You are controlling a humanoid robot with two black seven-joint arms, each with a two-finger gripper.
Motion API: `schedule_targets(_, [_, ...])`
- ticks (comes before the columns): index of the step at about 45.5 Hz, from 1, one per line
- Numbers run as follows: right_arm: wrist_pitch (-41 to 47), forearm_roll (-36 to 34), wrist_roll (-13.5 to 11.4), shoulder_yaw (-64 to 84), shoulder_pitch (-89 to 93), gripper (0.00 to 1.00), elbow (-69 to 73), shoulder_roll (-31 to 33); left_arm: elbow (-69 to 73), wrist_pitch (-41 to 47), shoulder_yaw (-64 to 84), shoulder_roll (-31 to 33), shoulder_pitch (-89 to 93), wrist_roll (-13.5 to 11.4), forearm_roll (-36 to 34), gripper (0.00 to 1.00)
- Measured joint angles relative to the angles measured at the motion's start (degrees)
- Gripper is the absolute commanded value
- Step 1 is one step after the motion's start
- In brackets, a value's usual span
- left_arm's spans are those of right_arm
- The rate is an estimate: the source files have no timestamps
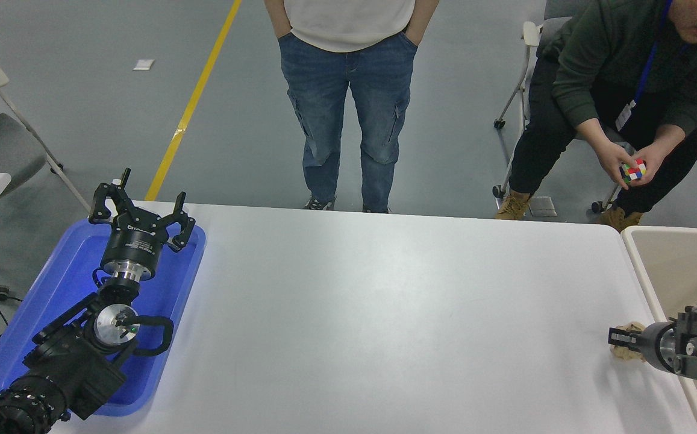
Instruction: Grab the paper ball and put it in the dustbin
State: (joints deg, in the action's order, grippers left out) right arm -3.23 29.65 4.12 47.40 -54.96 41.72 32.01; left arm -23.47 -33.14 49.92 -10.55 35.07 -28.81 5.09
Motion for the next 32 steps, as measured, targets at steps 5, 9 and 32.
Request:
schedule_targets(5, [0.2,0.3,0.1,1.4,-3.6,0.0,3.4,2.8,0.0,0.0,0.0,0.0,0.0,0.0,0.0,1.0])
schedule_targets(9, [0.8,0.4,0.2,3.7,-7.8,0.0,7.6,5.0,0.0,0.0,0.0,0.0,0.0,0.1,0.0,1.0])
schedule_targets(32, [12.0,0.2,0.0,21.7,-49.5,0.0,32.4,13.2,0.0,0.0,0.0,0.0,0.0,0.0,0.0,1.0])
